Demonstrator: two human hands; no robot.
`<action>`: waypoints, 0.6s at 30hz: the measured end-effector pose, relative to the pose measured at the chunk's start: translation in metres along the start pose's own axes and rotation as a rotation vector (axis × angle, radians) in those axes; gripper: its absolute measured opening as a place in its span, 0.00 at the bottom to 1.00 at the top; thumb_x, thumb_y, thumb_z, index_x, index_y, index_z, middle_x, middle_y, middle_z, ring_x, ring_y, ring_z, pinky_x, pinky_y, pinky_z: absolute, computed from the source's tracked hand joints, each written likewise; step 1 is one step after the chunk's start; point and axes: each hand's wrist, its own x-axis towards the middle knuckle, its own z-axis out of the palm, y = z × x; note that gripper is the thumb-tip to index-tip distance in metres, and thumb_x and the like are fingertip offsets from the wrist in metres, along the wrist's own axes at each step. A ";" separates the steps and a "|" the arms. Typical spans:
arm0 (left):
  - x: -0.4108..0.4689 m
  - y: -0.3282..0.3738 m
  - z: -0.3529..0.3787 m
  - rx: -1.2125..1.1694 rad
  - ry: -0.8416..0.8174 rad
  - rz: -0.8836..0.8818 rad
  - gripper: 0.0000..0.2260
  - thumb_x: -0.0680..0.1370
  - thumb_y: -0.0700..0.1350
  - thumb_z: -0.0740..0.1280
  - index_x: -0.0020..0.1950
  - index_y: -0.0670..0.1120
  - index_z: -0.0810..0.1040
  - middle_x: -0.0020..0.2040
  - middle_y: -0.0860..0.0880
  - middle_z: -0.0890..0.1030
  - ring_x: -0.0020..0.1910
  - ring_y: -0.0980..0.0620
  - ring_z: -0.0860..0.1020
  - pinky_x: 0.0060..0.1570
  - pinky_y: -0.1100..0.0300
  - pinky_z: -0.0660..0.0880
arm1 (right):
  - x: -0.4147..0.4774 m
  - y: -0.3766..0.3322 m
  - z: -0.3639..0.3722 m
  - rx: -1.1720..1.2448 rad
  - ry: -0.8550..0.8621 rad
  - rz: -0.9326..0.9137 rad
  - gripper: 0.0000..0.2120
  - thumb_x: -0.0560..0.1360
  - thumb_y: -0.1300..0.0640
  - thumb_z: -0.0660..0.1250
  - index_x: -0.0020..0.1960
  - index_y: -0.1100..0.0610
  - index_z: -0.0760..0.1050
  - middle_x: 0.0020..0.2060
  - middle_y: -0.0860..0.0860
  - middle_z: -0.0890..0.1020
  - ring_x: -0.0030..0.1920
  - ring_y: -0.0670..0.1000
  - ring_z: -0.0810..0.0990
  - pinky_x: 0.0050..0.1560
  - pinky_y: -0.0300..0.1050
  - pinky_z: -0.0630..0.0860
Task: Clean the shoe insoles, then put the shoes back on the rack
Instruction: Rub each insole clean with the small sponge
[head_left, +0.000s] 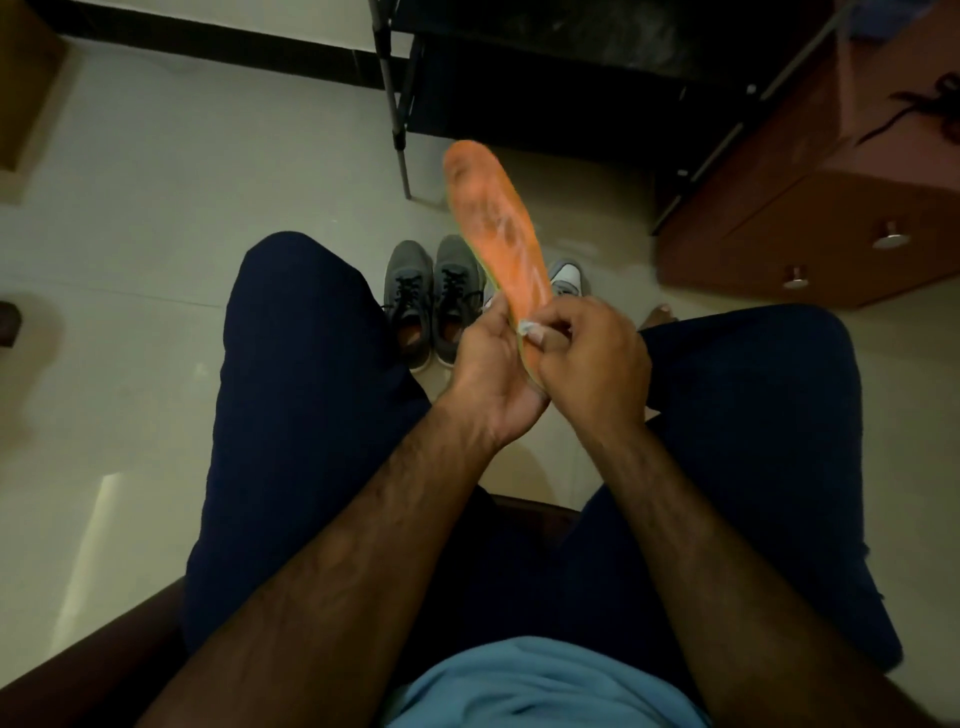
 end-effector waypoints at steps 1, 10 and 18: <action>0.000 0.000 -0.002 -0.004 -0.004 0.005 0.29 0.86 0.59 0.52 0.77 0.38 0.69 0.60 0.41 0.80 0.56 0.47 0.81 0.67 0.56 0.73 | 0.000 -0.001 0.002 -0.020 0.007 -0.004 0.03 0.76 0.50 0.72 0.47 0.47 0.84 0.45 0.47 0.83 0.47 0.52 0.80 0.50 0.54 0.79; 0.010 0.000 -0.005 -0.009 -0.027 0.006 0.27 0.86 0.56 0.53 0.75 0.37 0.71 0.67 0.41 0.76 0.67 0.46 0.74 0.78 0.54 0.62 | 0.009 -0.002 -0.002 -0.062 0.008 0.095 0.06 0.76 0.45 0.71 0.47 0.46 0.83 0.44 0.45 0.83 0.46 0.51 0.81 0.45 0.50 0.79; 0.014 0.002 -0.005 0.029 0.061 0.032 0.27 0.86 0.57 0.53 0.64 0.35 0.77 0.57 0.38 0.80 0.57 0.44 0.78 0.72 0.56 0.65 | 0.001 -0.003 -0.006 -0.132 -0.025 0.069 0.08 0.77 0.43 0.71 0.50 0.46 0.83 0.46 0.45 0.83 0.48 0.52 0.81 0.46 0.52 0.80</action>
